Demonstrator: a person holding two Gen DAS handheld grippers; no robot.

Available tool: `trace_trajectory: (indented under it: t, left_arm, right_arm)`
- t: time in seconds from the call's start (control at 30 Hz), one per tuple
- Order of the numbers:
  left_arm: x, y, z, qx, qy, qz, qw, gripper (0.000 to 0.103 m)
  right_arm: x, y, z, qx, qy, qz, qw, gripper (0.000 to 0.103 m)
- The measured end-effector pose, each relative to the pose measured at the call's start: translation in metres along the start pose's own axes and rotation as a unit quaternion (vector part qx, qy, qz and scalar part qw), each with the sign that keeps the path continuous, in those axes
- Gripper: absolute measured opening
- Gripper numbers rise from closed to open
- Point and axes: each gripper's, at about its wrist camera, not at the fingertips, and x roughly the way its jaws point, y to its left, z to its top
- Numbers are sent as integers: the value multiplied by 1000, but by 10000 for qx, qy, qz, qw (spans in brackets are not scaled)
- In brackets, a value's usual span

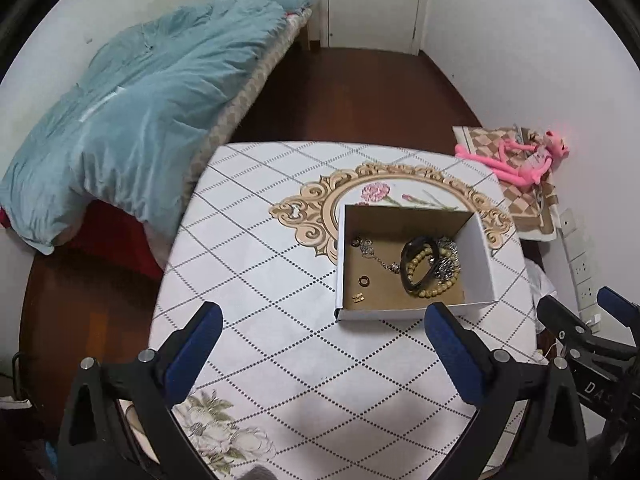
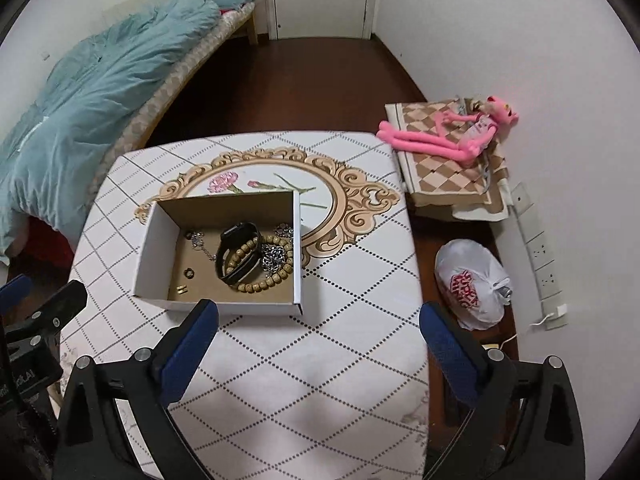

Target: Organize jewelry

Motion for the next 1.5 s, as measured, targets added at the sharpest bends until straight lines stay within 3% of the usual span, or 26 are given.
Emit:
trace_trajectory:
  t: [0.4, 0.87, 1.17, 1.5]
  left_arm:
    - [-104, 2, -14, 32, -820, -74, 9966, 103]
    - [-180, 4, -31, -41, -1282, -57, 9917, 103]
    - [-175, -1, -32, 34, -1149, -7, 9934, 103]
    - [-143, -9, -3, 110, -827, -71, 9965, 103]
  right_arm:
    - [-115, -7, -18, 106, -804, 16, 9967, 102]
    - [-222, -6, -41, 35, -1627, -158, 9865, 103]
    - [-223, -16, -42, 100, -1497, -117, 9886, 103]
    - [-186, -17, -9, 83, -1230, -74, 9923, 103]
